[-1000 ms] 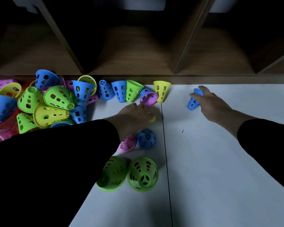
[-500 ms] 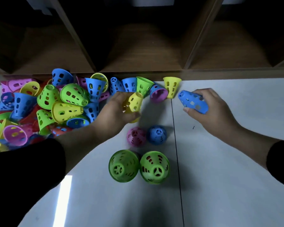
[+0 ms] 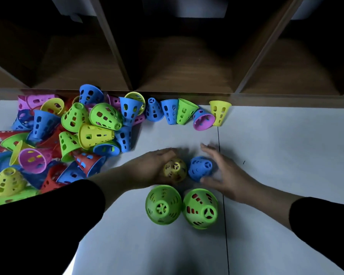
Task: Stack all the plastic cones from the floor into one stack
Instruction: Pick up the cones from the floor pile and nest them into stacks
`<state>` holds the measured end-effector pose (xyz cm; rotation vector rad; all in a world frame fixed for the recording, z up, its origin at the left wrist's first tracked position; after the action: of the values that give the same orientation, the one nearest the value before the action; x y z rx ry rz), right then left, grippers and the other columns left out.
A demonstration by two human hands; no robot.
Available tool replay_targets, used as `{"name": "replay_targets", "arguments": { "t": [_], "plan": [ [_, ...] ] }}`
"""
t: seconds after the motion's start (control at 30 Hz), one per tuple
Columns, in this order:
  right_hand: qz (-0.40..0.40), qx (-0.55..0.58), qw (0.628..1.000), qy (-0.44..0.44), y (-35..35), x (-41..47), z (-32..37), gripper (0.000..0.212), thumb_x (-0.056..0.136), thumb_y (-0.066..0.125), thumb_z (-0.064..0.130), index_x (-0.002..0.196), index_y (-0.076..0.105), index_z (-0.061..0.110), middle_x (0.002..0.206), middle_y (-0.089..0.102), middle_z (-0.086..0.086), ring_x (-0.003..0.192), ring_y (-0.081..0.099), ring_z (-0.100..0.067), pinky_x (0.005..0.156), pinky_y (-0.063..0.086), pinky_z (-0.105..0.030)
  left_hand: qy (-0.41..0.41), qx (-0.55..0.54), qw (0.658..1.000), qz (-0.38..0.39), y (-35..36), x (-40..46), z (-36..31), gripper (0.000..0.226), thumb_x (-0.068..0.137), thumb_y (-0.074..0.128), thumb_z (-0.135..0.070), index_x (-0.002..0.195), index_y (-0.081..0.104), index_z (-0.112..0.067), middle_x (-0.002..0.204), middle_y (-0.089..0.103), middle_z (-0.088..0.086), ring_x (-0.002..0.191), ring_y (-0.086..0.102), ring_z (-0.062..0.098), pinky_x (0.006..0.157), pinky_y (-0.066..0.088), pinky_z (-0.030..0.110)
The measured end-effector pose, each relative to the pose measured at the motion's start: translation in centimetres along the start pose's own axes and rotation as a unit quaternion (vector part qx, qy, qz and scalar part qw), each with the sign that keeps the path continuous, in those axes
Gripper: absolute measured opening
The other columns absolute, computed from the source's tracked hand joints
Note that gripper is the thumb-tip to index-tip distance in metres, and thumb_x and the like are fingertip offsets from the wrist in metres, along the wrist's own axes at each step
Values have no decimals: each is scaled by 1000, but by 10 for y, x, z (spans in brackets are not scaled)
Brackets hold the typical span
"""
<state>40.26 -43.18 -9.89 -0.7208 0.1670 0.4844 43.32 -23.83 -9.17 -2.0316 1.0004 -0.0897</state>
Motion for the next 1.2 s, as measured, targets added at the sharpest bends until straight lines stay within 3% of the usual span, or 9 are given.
{"name": "replay_targets", "arguments": {
  "t": [0.13, 0.27, 0.4, 0.47, 0.7, 0.8, 1.0, 1.1, 1.2],
  "plan": [
    [-131, -1, 991, -1, -43, 20, -5, 54, 92, 45, 67, 138, 44, 38, 142, 52, 15, 129, 48, -6, 103, 45, -35, -32, 51, 993, -106, -32, 10, 15, 64, 95, 40, -64, 146, 40, -26, 146, 48, 1, 127, 51, 18, 99, 38, 24],
    [-129, -160, 979, 10, -68, 78, 2, 56, 99, 55, 38, 150, 35, 26, 151, 43, -1, 134, 43, -23, 104, 45, -40, -125, 124, 973, -149, -58, 57, 10, 63, 99, 47, -45, 154, 20, -31, 147, 41, 12, 123, 52, 33, 95, 48, 47],
    [-44, -262, 962, 64, -65, 122, -2, 66, 99, 52, 44, 157, 25, 25, 164, 23, -1, 146, 27, -31, 112, 37, -50, -177, 157, 966, -108, -61, 112, 5, 72, 101, 45, -41, 157, 0, -38, 129, 52, 18, 110, 58, 37, 80, 47, 41],
    [-48, -267, 960, 75, -63, 128, -4, 65, 96, 55, 49, 151, 34, 21, 158, 35, -4, 141, 35, -32, 108, 41, -47, -201, 170, 961, -87, -60, 129, 7, 67, 103, 44, -39, 157, 6, -36, 127, 54, 19, 109, 59, 37, 77, 45, 41],
    [-148, -186, 964, 123, -51, 123, -18, 55, 83, 71, 48, 118, 44, 15, 98, 55, -7, 92, 56, -31, 64, 40, -34, -226, 260, 935, -82, -59, 129, 21, 48, 101, 47, -29, 146, 35, -22, 126, 57, 14, 109, 60, 39, 77, 46, 42],
    [-148, -127, 968, 158, -45, 119, -25, 60, 75, 77, 38, 117, 39, 17, 99, 55, -7, 80, 53, -28, 52, 31, -29, -179, 236, 945, -137, -65, 110, 17, 48, 98, 47, -49, 133, 47, -17, 118, 61, 13, 102, 63, 38, 74, 49, 41],
    [-166, 70, 975, 132, -53, 91, -2, 78, 73, 79, 31, 140, 37, 31, 116, 49, 4, 89, 57, -15, 63, 44, -24, -129, -75, 940, -306, -97, 34, 6, 40, 79, 69, -64, 82, 50, -28, 66, 62, -11, 61, 59, 0, 50, 35, 15],
    [-162, 199, 963, 88, -58, 53, 19, 81, 66, 83, 40, 138, 45, 40, 116, 58, 14, 93, 63, -6, 66, 49, -12, -97, -170, 941, -278, -96, 0, -3, 42, 76, 76, -55, 89, 43, -34, 67, 61, -25, 53, 54, -4, 47, 36, 9],
    [-129, 259, 956, 41, -51, 11, 36, 87, 63, 86, 51, 139, 43, 49, 128, 57, 22, 110, 61, 3, 78, 52, -12, -86, -106, 974, -179, -86, -22, -11, 56, 77, 77, -54, 118, 40, -39, 75, 58, -16, 64, 54, 0, 56, 41, 15]
  ]
}}
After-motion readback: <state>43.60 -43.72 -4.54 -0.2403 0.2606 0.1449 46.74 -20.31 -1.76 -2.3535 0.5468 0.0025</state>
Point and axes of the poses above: each hand's wrist, its own x-axis towards the middle knuckle, its own y-axis out of the palm, z = x × y, the point moved 8 cm from there along x, towards the middle knuckle
